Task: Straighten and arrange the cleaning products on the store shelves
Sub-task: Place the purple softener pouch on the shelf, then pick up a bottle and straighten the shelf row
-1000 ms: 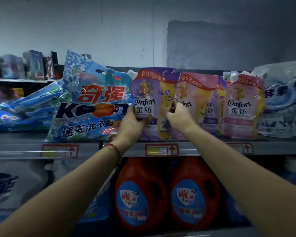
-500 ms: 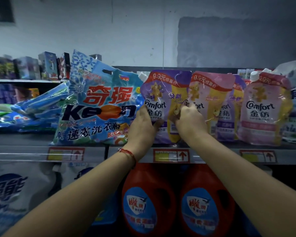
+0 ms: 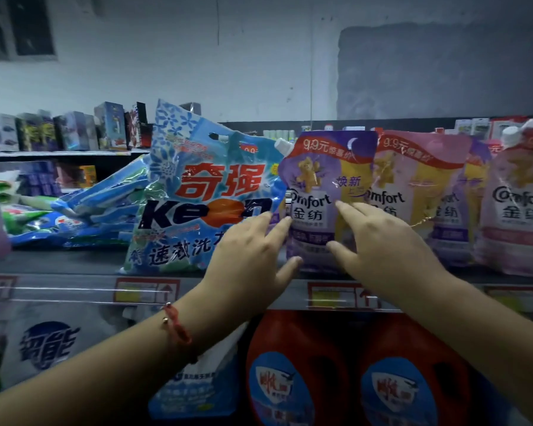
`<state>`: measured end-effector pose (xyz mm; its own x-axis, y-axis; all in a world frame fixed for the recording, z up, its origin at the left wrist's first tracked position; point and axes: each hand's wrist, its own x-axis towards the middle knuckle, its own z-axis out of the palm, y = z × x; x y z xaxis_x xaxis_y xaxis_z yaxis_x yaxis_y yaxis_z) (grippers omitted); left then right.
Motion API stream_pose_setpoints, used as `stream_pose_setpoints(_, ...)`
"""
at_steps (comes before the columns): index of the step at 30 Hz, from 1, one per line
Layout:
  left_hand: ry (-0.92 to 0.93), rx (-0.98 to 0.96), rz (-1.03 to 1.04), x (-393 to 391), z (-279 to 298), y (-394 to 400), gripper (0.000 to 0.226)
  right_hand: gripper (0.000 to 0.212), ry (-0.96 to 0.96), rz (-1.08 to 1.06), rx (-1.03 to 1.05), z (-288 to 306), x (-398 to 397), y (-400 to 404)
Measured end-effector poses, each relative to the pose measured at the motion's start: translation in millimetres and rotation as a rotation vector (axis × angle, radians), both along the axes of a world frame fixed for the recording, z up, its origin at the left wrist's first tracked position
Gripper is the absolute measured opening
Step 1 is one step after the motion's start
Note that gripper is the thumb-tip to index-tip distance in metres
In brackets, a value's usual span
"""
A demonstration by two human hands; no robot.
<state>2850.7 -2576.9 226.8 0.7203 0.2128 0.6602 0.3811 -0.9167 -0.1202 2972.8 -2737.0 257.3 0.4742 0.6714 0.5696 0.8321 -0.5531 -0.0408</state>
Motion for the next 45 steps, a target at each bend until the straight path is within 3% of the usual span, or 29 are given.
stream_pose_setpoints(4, 0.191, -0.037, 0.153, -47, 8, 30, 0.079, 0.077, 0.100, 0.119, -0.230, 6, -30, 18)
stream_pose_setpoints(8, 0.266, -0.089, 0.290, -103, 9, 80, 0.083, 0.078, 0.075, 0.209, -0.326, 5, -63, 64)
stream_pose_setpoints(13, 0.277, -0.102, 0.456, -193, 6, 161, 0.086, 0.078, 0.031, 0.340, -0.342, 4, -132, 146)
stream_pose_setpoints(17, 0.264, -0.090, 0.552, -279, 4, 228, 0.111, 0.078, 0.063, 0.445, -0.341, 6, -200, 226)
stream_pose_setpoints(23, 0.238, -0.137, 0.630, -390, 3, 316, 0.097, 0.074, 0.153, 0.553, -0.250, 5, -309, 363)
stream_pose_setpoints(26, 0.206, -0.154, 0.580, -419, 5, 349, 0.088, 0.073, 0.352, 0.543, -0.127, 7, -337, 420)
stream_pose_setpoints(30, 0.196, -0.170, 0.466, -421, 10, 386, 0.082, 0.094, 0.732, 0.448, 0.125, 16, -345, 474)
stream_pose_setpoints(33, 0.180, -0.188, 0.384, -412, 1, 412, 0.081, 0.083, 0.973, 0.504, 0.279, 11, -353, 506)
stream_pose_setpoints(37, 0.110, -0.293, 0.303, -408, -26, 430, 0.078, 0.082, 0.949, 0.463, 0.453, -6, -358, 536)
stream_pose_setpoints(41, -0.047, -0.432, 0.151, -413, -36, 432, 0.075, 0.069, 0.909, 0.549, 0.624, -12, -365, 527)
stream_pose_setpoints(45, -0.362, -0.826, -0.168, -426, -33, 414, 0.073, 0.068, 0.864, 0.752, 0.756, -3, -379, 500)
